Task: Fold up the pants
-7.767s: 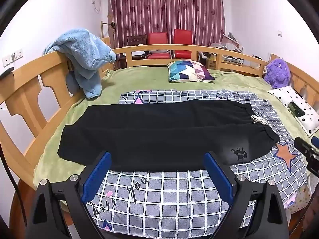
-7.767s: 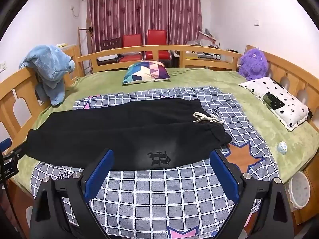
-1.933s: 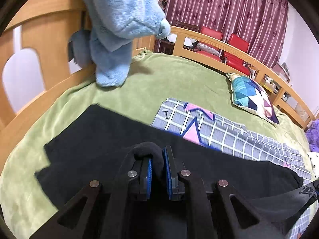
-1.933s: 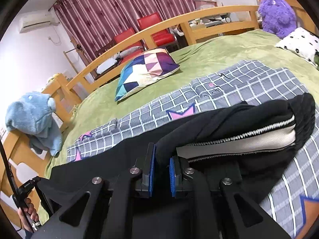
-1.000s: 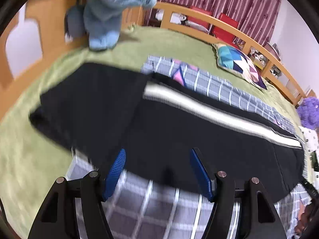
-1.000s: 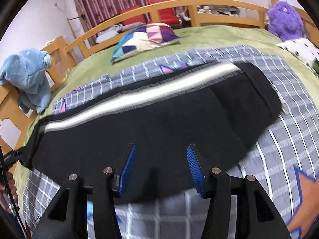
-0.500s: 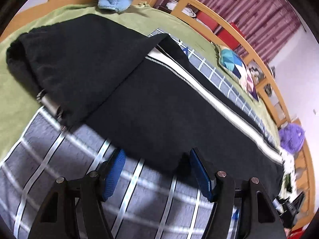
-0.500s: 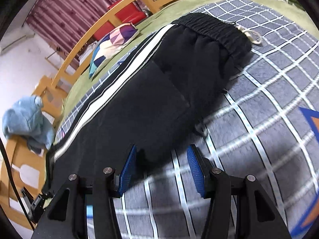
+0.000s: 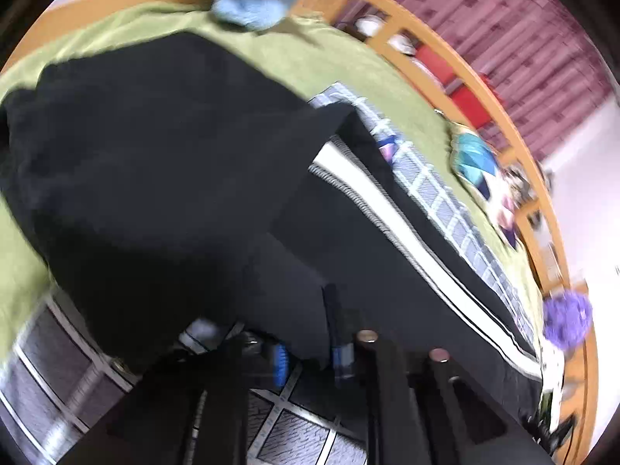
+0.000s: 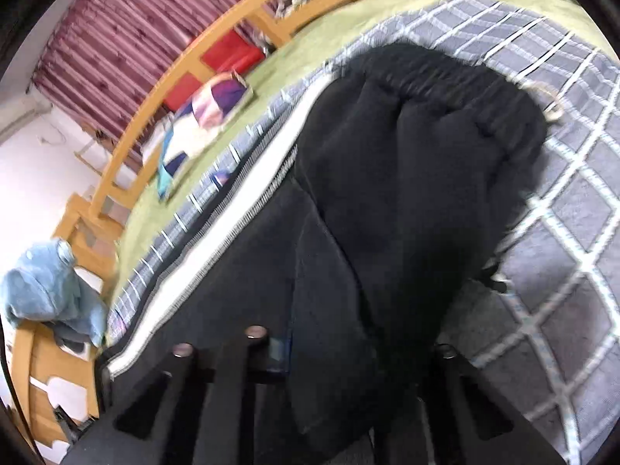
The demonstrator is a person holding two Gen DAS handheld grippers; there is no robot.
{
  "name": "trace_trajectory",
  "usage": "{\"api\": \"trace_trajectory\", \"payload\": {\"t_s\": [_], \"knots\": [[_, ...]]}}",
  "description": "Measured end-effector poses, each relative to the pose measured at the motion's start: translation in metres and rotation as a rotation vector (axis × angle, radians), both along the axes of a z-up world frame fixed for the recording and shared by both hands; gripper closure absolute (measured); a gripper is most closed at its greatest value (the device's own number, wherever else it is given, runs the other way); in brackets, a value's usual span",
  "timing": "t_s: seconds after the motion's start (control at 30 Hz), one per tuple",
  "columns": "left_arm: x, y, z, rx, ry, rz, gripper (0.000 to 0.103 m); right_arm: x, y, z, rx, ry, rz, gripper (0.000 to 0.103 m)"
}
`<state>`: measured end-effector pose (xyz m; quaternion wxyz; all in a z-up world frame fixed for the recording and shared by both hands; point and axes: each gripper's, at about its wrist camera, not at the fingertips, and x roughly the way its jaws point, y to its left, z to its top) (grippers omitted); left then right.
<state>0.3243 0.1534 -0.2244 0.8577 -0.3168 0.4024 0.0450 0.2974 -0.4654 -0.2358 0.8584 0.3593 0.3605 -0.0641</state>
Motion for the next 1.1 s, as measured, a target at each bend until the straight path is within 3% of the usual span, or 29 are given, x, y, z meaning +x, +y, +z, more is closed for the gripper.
{"api": "trace_trajectory", "payload": {"t_s": [0.13, 0.27, 0.43, 0.57, 0.67, 0.87, 0.97, 1.1], "knots": [[-0.021, -0.013, 0.036, 0.089, -0.058, -0.025, 0.09, -0.018, 0.013, 0.04, -0.116, -0.032, 0.041, 0.092], [-0.058, -0.031, 0.064, 0.094, -0.079, -0.074, 0.091, -0.05, 0.006, 0.081, -0.16, -0.055, 0.039, 0.093], [-0.124, -0.055, 0.076, 0.087, -0.087, -0.173, 0.091, -0.131, -0.022, 0.112, -0.236, -0.042, 0.029, 0.093], [-0.182, -0.075, 0.06, 0.06, -0.056, -0.255, 0.09, -0.21, -0.047, 0.107, -0.256, 0.001, 0.017, 0.093], [-0.204, -0.081, 0.044, 0.064, -0.016, -0.288, 0.09, -0.256, -0.061, 0.089, -0.262, 0.038, 0.005, 0.093], [-0.222, -0.074, 0.03, 0.064, 0.06, -0.324, 0.082, -0.279, -0.061, 0.043, -0.221, 0.216, 0.015, 0.08], [-0.242, -0.07, 0.046, 0.148, 0.034, -0.34, 0.079, -0.299, -0.044, 0.044, -0.307, 0.232, -0.001, 0.067], [-0.266, -0.058, 0.061, 0.241, 0.007, -0.327, 0.074, -0.323, -0.022, 0.057, -0.428, 0.234, -0.028, 0.065]]}}
